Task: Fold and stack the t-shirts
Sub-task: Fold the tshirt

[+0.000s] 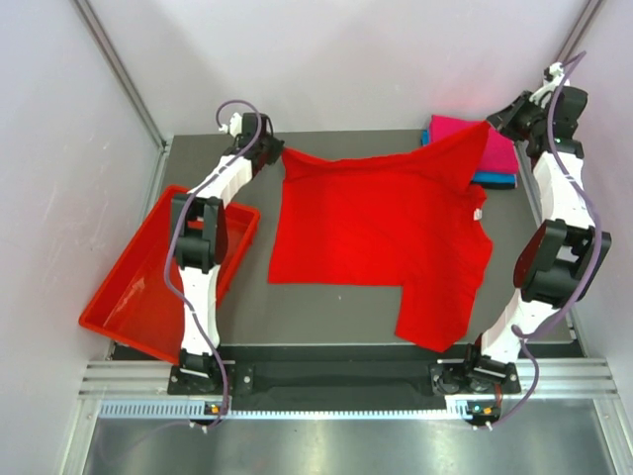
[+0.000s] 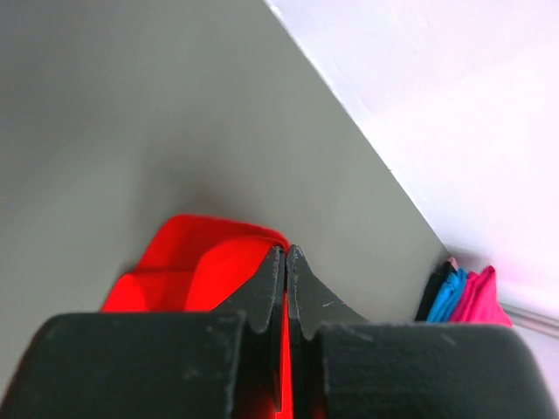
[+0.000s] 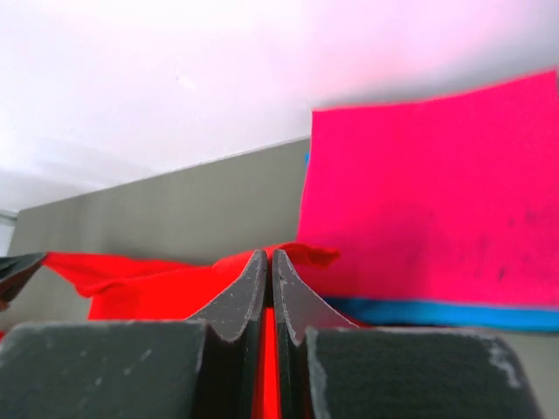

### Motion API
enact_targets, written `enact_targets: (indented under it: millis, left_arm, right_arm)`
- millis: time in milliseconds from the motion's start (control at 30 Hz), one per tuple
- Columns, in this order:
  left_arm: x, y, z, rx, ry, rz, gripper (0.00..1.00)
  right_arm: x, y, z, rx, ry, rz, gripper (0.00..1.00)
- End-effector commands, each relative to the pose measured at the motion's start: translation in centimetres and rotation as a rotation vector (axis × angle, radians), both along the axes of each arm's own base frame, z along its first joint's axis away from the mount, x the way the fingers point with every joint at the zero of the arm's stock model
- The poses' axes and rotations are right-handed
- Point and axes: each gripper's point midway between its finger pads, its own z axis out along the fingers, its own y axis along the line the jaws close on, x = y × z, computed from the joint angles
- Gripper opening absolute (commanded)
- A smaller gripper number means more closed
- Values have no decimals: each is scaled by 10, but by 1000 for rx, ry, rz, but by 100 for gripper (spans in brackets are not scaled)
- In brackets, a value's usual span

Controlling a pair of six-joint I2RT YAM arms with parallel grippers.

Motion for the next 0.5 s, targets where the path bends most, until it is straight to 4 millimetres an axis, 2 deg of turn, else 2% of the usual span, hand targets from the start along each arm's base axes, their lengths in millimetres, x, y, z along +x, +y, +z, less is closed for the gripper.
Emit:
enact_targets:
  millis: [0,100,133,267,367,467]
  left_arm:
    - [23,-2,52,-15,-165,-30,0]
    - [30,-6,57,-22,-214,-60,0]
    - [35,-6,66,-32,-259,-67,0]
    - [42,-11,69,-32,-308,-116,0]
    - [46,-10,67,-13,-322,-136,0]
    - [48,-4,56,-16,-300,-142,0]
  right_arm:
    - [22,-7,39,-126,-164,7,0]
    - [31,-8,43,-154,-214,22,0]
    - [34,-8,42,-158,-221,29,0]
    - [42,-8,40,-178,-254,53,0]
    - [45,-7,32,-200,-256,80,0]
    - [45,-11,28,-249,-266,82,0]
